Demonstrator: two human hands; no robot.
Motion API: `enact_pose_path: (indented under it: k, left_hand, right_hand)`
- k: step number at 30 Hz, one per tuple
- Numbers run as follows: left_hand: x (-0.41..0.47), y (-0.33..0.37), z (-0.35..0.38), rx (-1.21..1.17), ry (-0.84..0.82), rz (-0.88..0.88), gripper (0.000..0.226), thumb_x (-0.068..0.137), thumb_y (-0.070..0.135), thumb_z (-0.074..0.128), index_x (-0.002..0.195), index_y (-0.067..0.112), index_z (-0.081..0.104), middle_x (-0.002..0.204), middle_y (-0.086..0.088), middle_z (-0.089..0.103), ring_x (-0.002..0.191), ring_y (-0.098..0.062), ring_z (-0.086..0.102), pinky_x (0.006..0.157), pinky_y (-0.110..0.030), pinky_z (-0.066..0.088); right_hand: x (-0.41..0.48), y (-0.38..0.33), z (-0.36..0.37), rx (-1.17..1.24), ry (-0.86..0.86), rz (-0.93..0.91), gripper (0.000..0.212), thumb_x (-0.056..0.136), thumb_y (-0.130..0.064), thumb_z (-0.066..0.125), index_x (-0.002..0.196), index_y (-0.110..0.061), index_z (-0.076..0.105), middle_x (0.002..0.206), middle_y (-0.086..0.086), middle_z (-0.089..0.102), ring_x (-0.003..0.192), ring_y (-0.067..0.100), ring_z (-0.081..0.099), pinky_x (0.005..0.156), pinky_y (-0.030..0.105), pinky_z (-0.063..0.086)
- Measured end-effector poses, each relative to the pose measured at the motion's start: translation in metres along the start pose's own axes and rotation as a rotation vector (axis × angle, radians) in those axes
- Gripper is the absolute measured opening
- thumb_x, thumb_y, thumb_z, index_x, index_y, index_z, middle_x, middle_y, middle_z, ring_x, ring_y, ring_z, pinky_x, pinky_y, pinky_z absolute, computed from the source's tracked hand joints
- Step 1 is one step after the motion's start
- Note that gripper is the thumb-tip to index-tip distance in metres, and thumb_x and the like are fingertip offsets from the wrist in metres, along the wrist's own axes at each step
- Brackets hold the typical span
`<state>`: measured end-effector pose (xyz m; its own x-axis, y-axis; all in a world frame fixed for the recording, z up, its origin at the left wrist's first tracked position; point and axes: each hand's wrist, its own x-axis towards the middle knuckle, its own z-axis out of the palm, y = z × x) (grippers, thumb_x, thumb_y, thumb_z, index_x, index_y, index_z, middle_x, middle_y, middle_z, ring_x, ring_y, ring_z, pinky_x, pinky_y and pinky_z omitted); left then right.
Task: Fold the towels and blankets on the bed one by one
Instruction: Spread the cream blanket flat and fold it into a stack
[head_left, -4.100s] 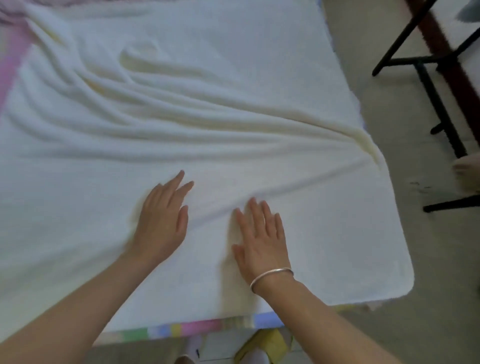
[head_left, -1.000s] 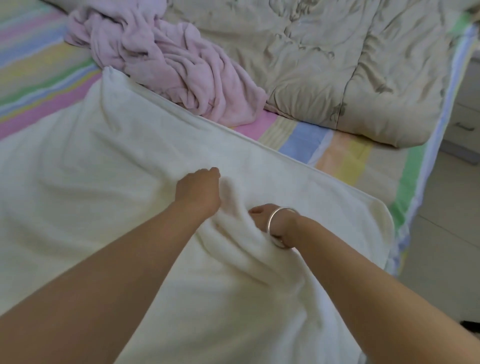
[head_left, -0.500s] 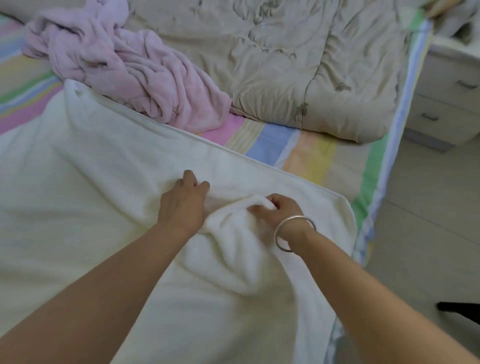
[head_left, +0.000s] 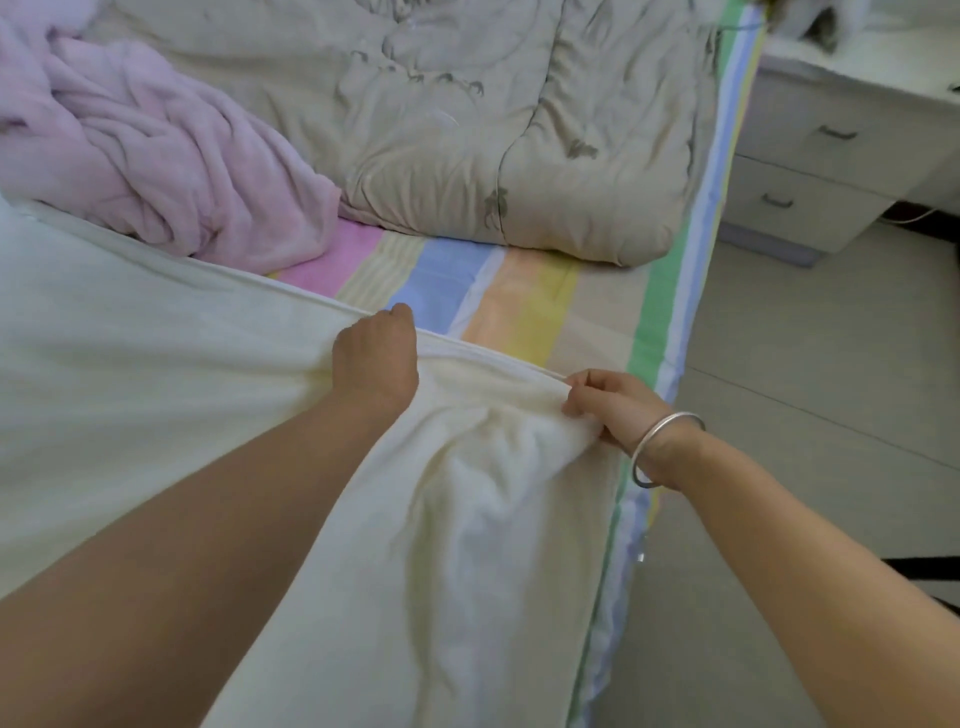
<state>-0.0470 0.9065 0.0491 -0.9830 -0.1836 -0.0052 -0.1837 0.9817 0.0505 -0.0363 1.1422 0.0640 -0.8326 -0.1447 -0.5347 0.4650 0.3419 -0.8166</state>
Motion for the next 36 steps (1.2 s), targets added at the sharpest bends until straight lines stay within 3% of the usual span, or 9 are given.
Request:
enact_pose_path:
  k: [3,6,9,11,14,16,22,31,36]
  left_hand:
    - [0.013,0.001,0.003,-0.049,0.011,-0.057,0.023,0.085,0.0,0.055,0.106,0.008,0.053,0.1,-0.014,0.063,0.095,-0.036,0.06,0.073,-0.037,0.039]
    - [0.019,0.005,0.008,0.024,-0.037,-0.029,0.026,0.083,0.002,0.053,0.106,0.014,0.058,0.099,-0.01,0.065,0.1,-0.032,0.055,0.081,-0.035,0.035]
    - [0.021,0.003,0.007,-0.008,-0.16,0.02,0.03,0.077,0.028,0.047,0.104,0.025,0.062,0.101,-0.003,0.061,0.11,-0.029,0.047,0.089,-0.035,0.03]
    - [0.023,0.0,0.007,-0.167,-0.256,0.013,0.039,0.072,0.045,0.037,0.098,0.032,0.062,0.104,-0.005,0.054,0.118,-0.027,0.04,0.097,-0.034,0.026]
    - [0.027,-0.007,0.014,-0.374,-0.233,-0.012,0.027,0.091,0.051,0.049,0.082,0.029,0.061,0.103,-0.003,0.057,0.122,-0.022,0.036,0.098,-0.031,0.02]
    - [0.03,-0.011,0.02,-0.326,-0.177,0.063,0.024,0.09,0.049,0.058,0.077,0.029,0.057,0.099,0.001,0.064,0.121,-0.02,0.037,0.095,-0.031,0.019]
    - [0.044,-0.002,0.026,-0.254,-0.017,0.11,0.018,0.09,0.046,0.058,0.087,0.028,0.06,0.098,0.001,0.064,0.116,-0.021,0.042,0.089,-0.036,0.02]
    - [0.041,0.014,0.049,0.043,-0.011,0.002,0.026,0.099,0.036,0.047,0.11,0.016,0.06,0.11,-0.007,0.059,0.111,-0.029,0.048,0.095,-0.039,0.028]
    - [0.03,0.018,0.047,0.101,0.061,-0.015,0.022,0.098,0.027,0.049,0.108,0.009,0.057,0.11,-0.012,0.058,0.11,-0.032,0.049,0.102,-0.041,0.027]
  right_hand:
    - [-0.006,0.007,-0.01,-0.058,-0.078,0.106,0.011,0.078,-0.009,0.068,0.071,-0.015,0.062,0.063,0.003,0.053,0.054,0.022,0.044,0.046,0.022,0.043]
    - [-0.011,0.016,-0.013,-0.178,-0.101,0.121,0.018,0.081,-0.016,0.071,0.065,-0.016,0.062,0.054,-0.003,0.054,0.052,0.017,0.046,0.055,0.025,0.041]
    - [-0.008,0.025,-0.01,0.188,0.034,0.116,0.014,0.084,-0.007,0.065,0.071,-0.013,0.065,0.066,0.002,0.064,0.067,0.02,0.058,0.07,0.029,0.049]
    - [-0.007,0.031,-0.01,0.43,0.126,0.135,0.005,0.086,-0.007,0.065,0.081,-0.01,0.064,0.077,0.008,0.066,0.069,0.022,0.061,0.069,0.031,0.052]
    - [0.001,0.051,-0.011,0.134,0.29,0.057,0.015,0.083,-0.024,0.073,0.083,-0.014,0.061,0.083,0.007,0.067,0.07,0.023,0.062,0.068,0.034,0.054]
    - [0.006,0.056,-0.011,-0.101,0.358,0.028,0.023,0.08,-0.038,0.075,0.083,-0.018,0.063,0.086,0.004,0.069,0.078,0.026,0.065,0.077,0.038,0.054]
    - [0.01,0.042,-0.012,-0.593,0.444,-0.003,0.039,0.082,-0.057,0.064,0.094,-0.019,0.063,0.092,0.003,0.066,0.09,0.029,0.059,0.073,0.032,0.044]
    - [0.013,0.038,-0.002,-0.848,0.484,0.071,0.049,0.082,-0.074,0.046,0.084,-0.026,0.054,0.09,0.005,0.064,0.091,0.031,0.059,0.07,0.032,0.04]
    - [0.003,0.041,-0.004,-0.664,0.451,0.083,0.056,0.084,-0.07,0.045,0.065,-0.018,0.046,0.066,0.002,0.052,0.072,0.03,0.05,0.063,0.034,0.039]
